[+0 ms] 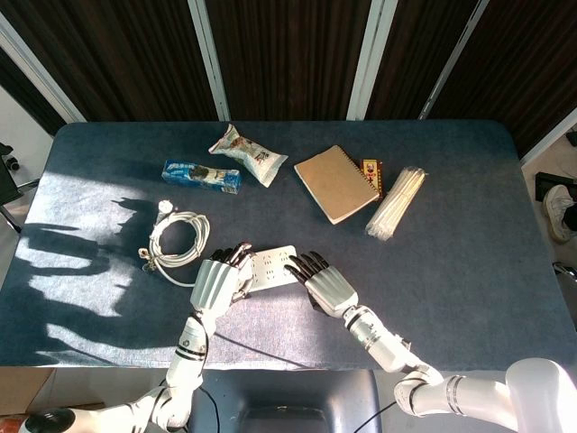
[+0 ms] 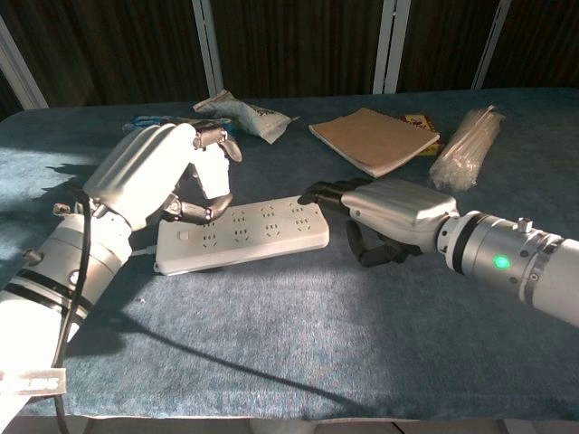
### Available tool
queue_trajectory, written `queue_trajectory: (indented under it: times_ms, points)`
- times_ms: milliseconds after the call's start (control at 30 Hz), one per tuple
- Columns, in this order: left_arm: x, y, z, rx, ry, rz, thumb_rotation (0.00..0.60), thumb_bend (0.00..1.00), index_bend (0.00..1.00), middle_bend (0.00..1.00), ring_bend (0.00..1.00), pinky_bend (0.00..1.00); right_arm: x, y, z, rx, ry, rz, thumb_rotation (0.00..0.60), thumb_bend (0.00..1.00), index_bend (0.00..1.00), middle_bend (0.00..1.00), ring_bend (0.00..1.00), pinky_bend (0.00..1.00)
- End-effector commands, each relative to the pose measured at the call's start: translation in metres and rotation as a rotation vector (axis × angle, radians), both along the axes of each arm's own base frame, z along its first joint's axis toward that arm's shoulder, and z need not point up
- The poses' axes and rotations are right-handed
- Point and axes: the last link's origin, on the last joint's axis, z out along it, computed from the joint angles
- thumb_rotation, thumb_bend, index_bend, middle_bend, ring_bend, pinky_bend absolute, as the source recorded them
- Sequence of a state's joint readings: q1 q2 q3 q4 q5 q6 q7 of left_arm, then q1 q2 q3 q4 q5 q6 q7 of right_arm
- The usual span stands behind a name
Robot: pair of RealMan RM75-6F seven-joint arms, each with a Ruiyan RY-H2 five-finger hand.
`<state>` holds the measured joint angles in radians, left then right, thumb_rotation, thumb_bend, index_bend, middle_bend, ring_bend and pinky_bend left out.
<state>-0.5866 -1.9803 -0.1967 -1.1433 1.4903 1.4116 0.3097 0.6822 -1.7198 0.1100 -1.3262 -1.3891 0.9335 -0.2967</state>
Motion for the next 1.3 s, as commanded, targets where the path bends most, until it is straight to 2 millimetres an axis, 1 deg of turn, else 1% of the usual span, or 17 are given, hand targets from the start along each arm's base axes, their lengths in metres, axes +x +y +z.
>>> queue_trajectory:
  times_ms: [33,133,267,333,433,500,567,667,700,800,900,933,1000,1100,1200,1233,1300]
  points:
    - [-0.028,-0.007,0.024,-0.002,-0.002,0.041,0.6,0.41,0.38,0.46,0.42,0.46,0.0,0.003,0.032,-0.053,-0.074,0.012,0.6,1.0,0.1,0.12,0.0,0.0]
    - [-0.057,-0.014,0.041,-0.012,0.013,0.086,0.6,0.41,0.37,0.44,0.42,0.44,-0.005,0.013,0.062,-0.08,-0.12,0.018,0.6,1.0,0.09,0.12,0.0,0.0]
    - [-0.091,-0.025,0.056,-0.04,0.015,0.152,0.6,0.4,0.34,0.43,0.39,0.37,-0.014,0.03,0.102,-0.134,-0.165,0.053,0.6,1.0,0.08,0.12,0.0,0.0]
    - [-0.107,-0.029,0.058,-0.064,0.02,0.188,0.6,0.4,0.34,0.42,0.38,0.35,-0.021,0.04,0.12,-0.153,-0.177,0.059,0.6,1.0,0.05,0.11,0.0,0.0]
    - [-0.128,-0.032,0.053,-0.091,0.093,0.228,0.6,0.4,0.32,0.4,0.34,0.26,-0.034,0.052,0.139,-0.175,-0.149,0.052,0.6,0.98,0.01,0.1,0.0,0.0]
    - [-0.139,-0.034,0.046,-0.111,0.125,0.255,0.6,0.4,0.28,0.36,0.29,0.22,-0.043,0.057,0.147,-0.188,-0.114,0.046,0.6,0.95,0.0,0.09,0.0,0.0]
    - [-0.149,-0.035,0.039,-0.141,0.137,0.29,0.6,0.39,0.23,0.31,0.24,0.2,-0.054,0.061,0.153,-0.201,-0.057,0.034,0.6,0.9,0.0,0.07,0.0,0.0]
    - [-0.157,-0.034,0.033,-0.162,0.134,0.312,0.6,0.39,0.13,0.2,0.16,0.2,-0.062,0.064,0.161,-0.217,-0.018,0.012,0.6,0.81,0.0,0.05,0.0,0.0]
    - [-0.157,-0.033,0.033,-0.159,0.132,0.311,0.6,0.39,0.08,0.15,0.12,0.2,-0.063,0.065,0.163,-0.22,-0.018,0.007,0.6,0.77,0.0,0.05,0.0,0.0]
    - [-0.158,-0.032,0.037,-0.137,0.113,0.3,0.6,0.39,0.0,0.03,0.04,0.19,-0.068,0.069,0.169,-0.23,-0.011,0.001,0.6,0.66,0.0,0.04,0.0,0.0]
    - [-0.162,-0.034,0.045,-0.125,0.102,0.295,0.6,0.39,0.0,0.0,0.0,0.18,-0.076,0.075,0.177,-0.244,0.011,-0.014,0.6,0.55,0.0,0.01,0.0,0.0]
    - [-0.163,-0.035,0.049,-0.121,0.096,0.293,0.6,0.39,0.0,0.0,0.0,0.18,-0.079,0.077,0.181,-0.251,0.018,-0.021,0.6,0.52,0.0,0.0,0.0,0.0]
    - [-0.168,-0.038,0.064,-0.088,0.092,0.284,0.6,0.38,0.0,0.0,0.0,0.18,-0.087,0.082,0.192,-0.28,0.03,-0.042,0.6,0.47,0.0,0.0,0.0,0.0]
    - [-0.179,-0.048,0.094,-0.043,0.083,0.282,0.6,0.39,0.0,0.0,0.0,0.17,-0.106,0.095,0.215,-0.337,0.061,-0.125,0.6,0.45,0.0,0.0,0.0,0.0]
    - [-0.19,-0.068,0.13,-0.035,0.114,0.3,0.6,0.38,0.0,0.0,0.0,0.17,-0.129,0.119,0.241,-0.415,0.106,-0.245,0.6,0.45,0.0,0.0,0.0,0.0]
    - [-0.194,-0.078,0.145,-0.029,0.138,0.313,0.6,0.38,0.0,0.0,0.0,0.17,-0.138,0.13,0.251,-0.457,0.108,-0.294,0.6,0.45,0.0,0.0,0.0,0.0]
    - [-0.196,-0.094,0.166,-0.012,0.146,0.338,0.6,0.38,0.0,0.0,0.0,0.16,-0.151,0.147,0.263,-0.527,0.099,-0.35,0.6,0.45,0.0,0.0,0.0,0.0]
